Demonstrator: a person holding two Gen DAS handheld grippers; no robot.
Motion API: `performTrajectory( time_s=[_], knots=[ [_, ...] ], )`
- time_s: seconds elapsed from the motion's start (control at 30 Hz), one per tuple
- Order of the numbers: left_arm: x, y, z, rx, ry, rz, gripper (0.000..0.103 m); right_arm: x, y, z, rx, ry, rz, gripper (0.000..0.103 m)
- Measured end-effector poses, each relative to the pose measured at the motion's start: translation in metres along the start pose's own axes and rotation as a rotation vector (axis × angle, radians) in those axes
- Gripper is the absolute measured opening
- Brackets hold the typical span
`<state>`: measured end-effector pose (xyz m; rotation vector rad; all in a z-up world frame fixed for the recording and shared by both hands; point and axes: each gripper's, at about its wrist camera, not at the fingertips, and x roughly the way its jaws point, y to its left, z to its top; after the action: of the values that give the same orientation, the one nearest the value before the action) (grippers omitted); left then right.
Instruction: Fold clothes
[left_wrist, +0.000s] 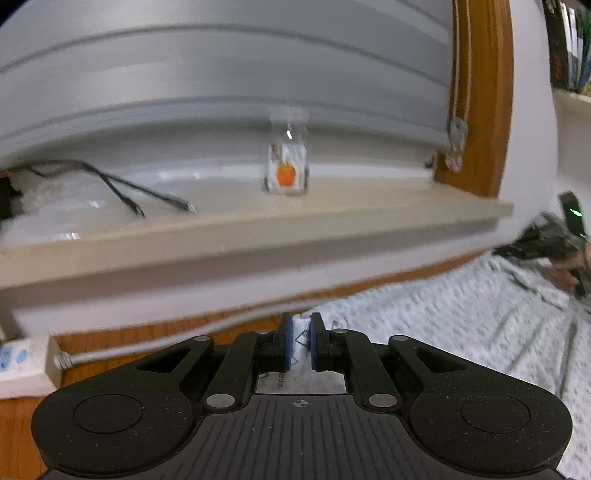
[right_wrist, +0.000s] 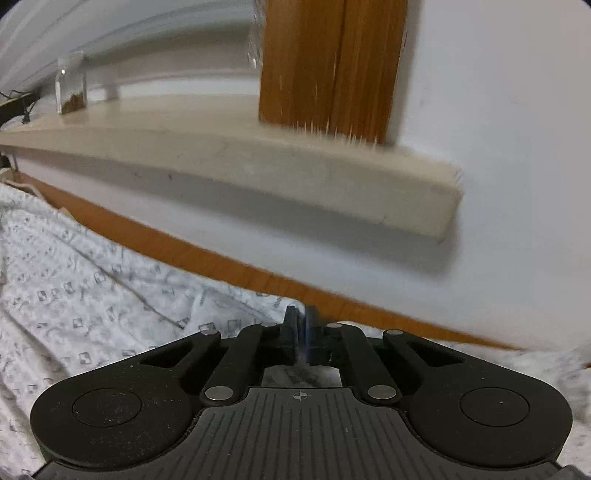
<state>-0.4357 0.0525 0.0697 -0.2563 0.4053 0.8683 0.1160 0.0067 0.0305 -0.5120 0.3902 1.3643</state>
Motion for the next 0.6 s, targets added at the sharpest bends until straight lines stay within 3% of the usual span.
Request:
performTrajectory(
  time_s=[0.27,0.4,0.6],
  knots=[
    [-0.023,-0.002,0.025,0.005,-0.112,0.073,0.008,-0.076,0.026,0.035,-0.169,-0.175,-0.18,0.004],
    [-0.038,0.003,0.029,-0.025,-0.167,0.101,0.008,-0.086,0.043,0.049,-0.235,-0.252,-0.268,0.004],
    [-0.027,0.0,0.022,-0.005,-0.135,0.132,0.008,-0.071,0.05,0.062,-0.215,-0.231,-0.288,0.004]
  ],
)
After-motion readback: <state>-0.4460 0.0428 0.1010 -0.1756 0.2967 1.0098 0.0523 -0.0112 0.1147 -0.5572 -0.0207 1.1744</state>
